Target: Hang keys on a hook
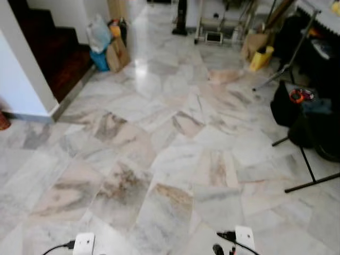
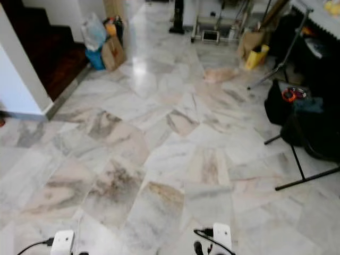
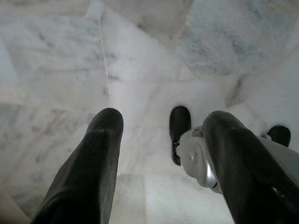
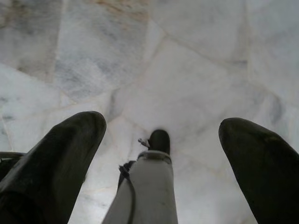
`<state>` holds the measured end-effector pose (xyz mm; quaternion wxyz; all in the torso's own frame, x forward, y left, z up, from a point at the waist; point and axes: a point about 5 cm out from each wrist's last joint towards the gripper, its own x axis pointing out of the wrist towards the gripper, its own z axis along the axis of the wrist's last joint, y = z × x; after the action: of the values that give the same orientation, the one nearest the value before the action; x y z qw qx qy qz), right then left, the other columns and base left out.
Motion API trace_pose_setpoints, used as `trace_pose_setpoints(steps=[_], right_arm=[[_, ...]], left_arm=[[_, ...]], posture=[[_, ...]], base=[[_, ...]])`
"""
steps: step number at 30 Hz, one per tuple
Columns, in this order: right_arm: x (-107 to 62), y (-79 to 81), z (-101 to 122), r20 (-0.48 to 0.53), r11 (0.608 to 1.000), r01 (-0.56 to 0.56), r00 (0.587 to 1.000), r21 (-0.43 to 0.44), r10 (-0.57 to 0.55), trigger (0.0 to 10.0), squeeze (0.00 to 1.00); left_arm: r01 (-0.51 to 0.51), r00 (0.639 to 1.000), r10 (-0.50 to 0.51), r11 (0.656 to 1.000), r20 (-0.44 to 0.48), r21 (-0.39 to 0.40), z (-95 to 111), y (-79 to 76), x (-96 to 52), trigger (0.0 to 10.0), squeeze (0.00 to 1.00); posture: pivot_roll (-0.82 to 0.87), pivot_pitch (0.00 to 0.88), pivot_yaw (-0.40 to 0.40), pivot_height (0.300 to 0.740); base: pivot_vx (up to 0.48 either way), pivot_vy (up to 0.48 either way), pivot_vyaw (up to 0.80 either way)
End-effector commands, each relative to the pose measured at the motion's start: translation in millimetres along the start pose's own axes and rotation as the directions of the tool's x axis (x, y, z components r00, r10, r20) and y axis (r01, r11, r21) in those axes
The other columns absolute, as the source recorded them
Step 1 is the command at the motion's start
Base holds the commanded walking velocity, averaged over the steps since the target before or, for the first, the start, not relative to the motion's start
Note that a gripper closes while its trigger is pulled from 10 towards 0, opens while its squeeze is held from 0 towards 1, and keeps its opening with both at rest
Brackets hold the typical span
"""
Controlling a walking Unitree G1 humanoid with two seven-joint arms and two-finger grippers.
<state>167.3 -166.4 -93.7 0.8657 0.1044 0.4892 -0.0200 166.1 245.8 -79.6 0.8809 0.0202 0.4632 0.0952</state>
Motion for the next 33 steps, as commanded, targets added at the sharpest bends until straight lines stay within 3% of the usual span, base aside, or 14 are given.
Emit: trace_pose_setpoints(steps=[1, 9, 12, 22, 26, 33], right_arm=[[-0.5, -0.3, -4.7, -0.019, 1.000, 0.007, 1.000, 0.002, -0.007, 10.0, 0.00], [-0.8, -3.4, -4.3, -0.028, 0.999, 0.011, 1.000, -0.033, -0.012, 10.0, 0.00], [-0.8, -3.4, -4.2, -0.028, 0.999, 0.010, 1.000, -0.044, -0.012, 10.0, 0.00], [1.7, 11.1, -1.2, -0.015, 0.999, -0.020, 1.000, -0.033, 0.019, 10.0, 0.00], [2.1, 11.8, 1.3, 0.001, 1.000, -0.003, 1.000, 0.010, 0.003, 10.0, 0.00], [1.8, 12.2, -1.4, -0.001, 1.000, 0.000, 1.000, -0.004, 0.000, 10.0, 0.00]], left_arm=[[-0.005, 0.999, 0.005, 1.000, -0.035, 0.004, -5.8, -3.5, -0.2, 10.0, 0.00], [0.007, 1.000, -0.007, 1.000, -0.017, 0.007, 8.1, -23.0, 3.6, 10.0, 0.00], [0.009, 1.000, -0.009, 1.000, -0.017, 0.003, 8.3, -23.7, 3.6, 10.0, 0.00], [-0.018, 1.000, 0.020, 0.999, -0.024, 0.043, 10.3, -11.3, 3.6, 10.0, 0.00], [-0.013, 1.000, 0.014, 0.997, -0.019, 0.071, 12.3, -5.5, 3.5, 10.0, 0.00], [-0.016, 1.000, 0.017, 0.997, -0.017, 0.071, 10.6, -2.8, 2.9, 10.0, 0.00]], posture=[[0.15, 0.018, -0.026, 0.740], [0.15, 0.000, -0.045, 0.740], [0.16, 0.000, -0.049, 0.740], [0.18, 0.015, -0.032, 0.740], [0.20, 0.024, -0.006, 0.740], [0.17, 0.003, -0.030, 0.740]], base=[[0.000, 0.000, -0.79], [0.000, 0.000, -0.79], [0.000, 0.000, -0.79], [0.000, 0.000, -0.79], [0.000, 0.000, -0.79], [0.000, 0.000, -0.79]])
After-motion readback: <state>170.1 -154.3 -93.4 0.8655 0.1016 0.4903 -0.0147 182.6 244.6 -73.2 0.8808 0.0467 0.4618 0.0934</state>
